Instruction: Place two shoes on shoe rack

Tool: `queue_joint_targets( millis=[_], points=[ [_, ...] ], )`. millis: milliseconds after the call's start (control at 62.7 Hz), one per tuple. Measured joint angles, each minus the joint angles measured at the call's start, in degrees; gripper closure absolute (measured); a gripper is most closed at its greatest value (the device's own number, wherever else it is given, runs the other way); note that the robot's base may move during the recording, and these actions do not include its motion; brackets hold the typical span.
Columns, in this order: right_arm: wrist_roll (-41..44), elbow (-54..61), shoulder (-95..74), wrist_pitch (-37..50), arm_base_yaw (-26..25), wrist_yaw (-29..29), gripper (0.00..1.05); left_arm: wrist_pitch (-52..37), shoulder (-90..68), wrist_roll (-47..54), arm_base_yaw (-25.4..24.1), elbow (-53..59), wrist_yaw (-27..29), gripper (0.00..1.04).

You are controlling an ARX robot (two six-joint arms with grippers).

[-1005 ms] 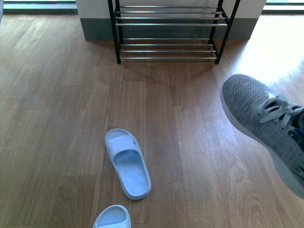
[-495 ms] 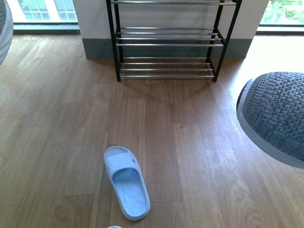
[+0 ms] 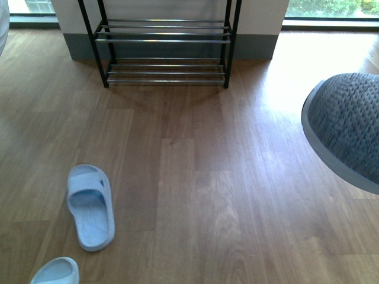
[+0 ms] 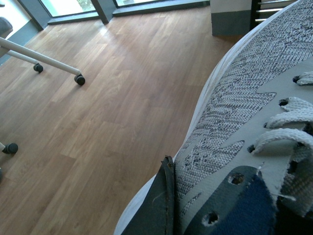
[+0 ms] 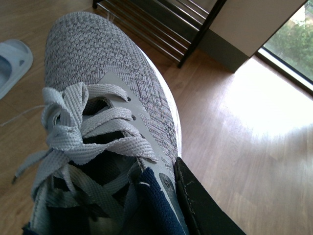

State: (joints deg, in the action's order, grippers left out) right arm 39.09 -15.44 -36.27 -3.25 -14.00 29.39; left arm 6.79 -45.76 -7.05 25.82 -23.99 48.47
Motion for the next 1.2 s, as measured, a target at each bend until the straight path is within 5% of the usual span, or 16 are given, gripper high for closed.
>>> queue_joint_targets(
  millis=[1197],
  points=[
    [0.17, 0.0, 0.04, -0.04, -0.02, 0.13, 1.04, 0.02, -0.09, 0.0, 0.26, 0.04, -0.07, 1.03]
  ],
)
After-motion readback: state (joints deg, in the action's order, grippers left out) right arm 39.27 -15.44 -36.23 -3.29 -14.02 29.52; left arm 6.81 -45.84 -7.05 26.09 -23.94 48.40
